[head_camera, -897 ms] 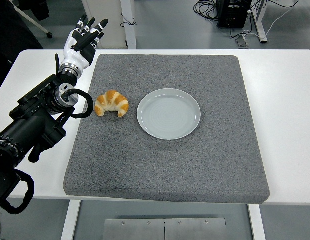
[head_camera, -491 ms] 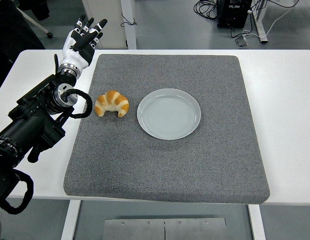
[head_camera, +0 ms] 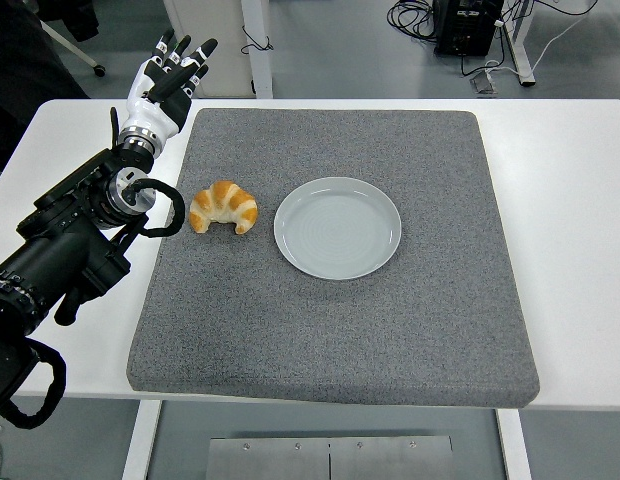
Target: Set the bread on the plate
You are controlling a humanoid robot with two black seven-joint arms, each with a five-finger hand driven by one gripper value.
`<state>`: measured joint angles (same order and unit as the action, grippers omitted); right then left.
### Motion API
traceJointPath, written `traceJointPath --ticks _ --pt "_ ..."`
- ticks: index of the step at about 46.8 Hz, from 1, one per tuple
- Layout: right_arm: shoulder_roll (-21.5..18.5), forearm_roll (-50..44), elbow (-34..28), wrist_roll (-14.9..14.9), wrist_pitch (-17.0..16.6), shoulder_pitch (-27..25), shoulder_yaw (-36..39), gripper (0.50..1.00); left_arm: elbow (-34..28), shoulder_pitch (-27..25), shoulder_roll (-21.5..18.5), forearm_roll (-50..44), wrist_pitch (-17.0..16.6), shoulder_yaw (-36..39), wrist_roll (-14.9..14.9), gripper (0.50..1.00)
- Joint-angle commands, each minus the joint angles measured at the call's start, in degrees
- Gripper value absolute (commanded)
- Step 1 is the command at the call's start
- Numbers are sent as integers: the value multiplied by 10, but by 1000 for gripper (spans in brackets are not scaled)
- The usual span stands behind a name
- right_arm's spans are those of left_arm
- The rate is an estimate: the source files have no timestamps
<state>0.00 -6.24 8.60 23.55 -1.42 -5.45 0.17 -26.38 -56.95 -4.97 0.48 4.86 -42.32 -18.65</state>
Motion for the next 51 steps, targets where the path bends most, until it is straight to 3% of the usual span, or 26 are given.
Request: traceJointPath --ticks 1,6,14,23,34,42,51 --pt "0 0 0 0 -1 0 0 1000 -3 -2 -8 4 10 1 1 978" --pt "0 0 0 0 0 0 0 1000 -3 -8 -27 6 21 13 4 978" --pt "0 0 -1 0 0 0 0 1000 -3 -31 -29 35 11 98 -1 978" --pt "0 0 0 0 0 0 0 1000 -6 -47 -28 92 -49 132 -1 978" --pt "0 0 0 0 0 0 -1 1000 -107 -55 -68 181 -141 183 -2 978" --pt "0 0 -1 0 0 0 -1 1000 -169 -61 -112 247 -141 208 -4 978" --pt "0 0 0 0 0 0 0 1000 -246 -89 -177 280 -140 311 -8 978"
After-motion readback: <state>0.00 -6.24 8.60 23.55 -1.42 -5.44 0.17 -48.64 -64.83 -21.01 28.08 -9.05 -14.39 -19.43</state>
